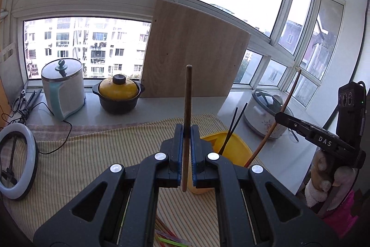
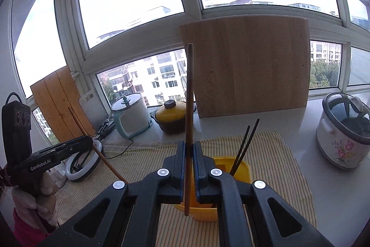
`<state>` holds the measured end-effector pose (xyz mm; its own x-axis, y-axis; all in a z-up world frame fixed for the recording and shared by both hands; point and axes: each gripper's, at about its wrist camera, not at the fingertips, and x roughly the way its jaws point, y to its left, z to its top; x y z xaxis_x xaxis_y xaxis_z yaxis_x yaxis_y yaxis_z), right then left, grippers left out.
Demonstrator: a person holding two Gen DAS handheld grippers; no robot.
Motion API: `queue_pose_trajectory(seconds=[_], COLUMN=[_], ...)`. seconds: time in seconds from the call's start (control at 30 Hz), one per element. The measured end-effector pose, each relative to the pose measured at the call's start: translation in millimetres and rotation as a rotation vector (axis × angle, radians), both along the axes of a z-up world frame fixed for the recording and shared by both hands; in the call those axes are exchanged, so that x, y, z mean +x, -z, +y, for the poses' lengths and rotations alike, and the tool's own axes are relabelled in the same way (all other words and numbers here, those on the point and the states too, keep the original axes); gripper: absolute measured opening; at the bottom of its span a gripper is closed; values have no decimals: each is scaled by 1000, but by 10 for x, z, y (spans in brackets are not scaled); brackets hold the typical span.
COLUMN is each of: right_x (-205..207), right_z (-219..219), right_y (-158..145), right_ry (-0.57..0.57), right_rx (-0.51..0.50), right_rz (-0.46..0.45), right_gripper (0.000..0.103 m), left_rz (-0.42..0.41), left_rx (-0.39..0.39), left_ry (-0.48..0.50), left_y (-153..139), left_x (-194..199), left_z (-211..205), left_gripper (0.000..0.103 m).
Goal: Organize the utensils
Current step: 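Lift the wooden chopsticks with both tools and carry them over the yellow container, then lower the wooden chopsticks into the yellow container and open both tools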
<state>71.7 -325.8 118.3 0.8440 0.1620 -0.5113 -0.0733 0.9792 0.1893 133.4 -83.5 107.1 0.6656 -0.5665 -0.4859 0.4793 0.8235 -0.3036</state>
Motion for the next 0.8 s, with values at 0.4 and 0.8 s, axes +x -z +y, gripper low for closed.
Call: queue_pose_trajectory(seconds=[0.4,0.8], right_x=[114,191], right_z=[-314,-497], right_y=[83,183], right_ry=[91,116], right_rx=[-9,15], right_rz=[9,35], right_gripper=[4,4], left_rz=[-21,-37], left_rx=[-11,-16], left_ry=[34,61], left_y=[-129,-225], left_x=[54,138], left_z=[-261,-507], left_gripper=[4,4])
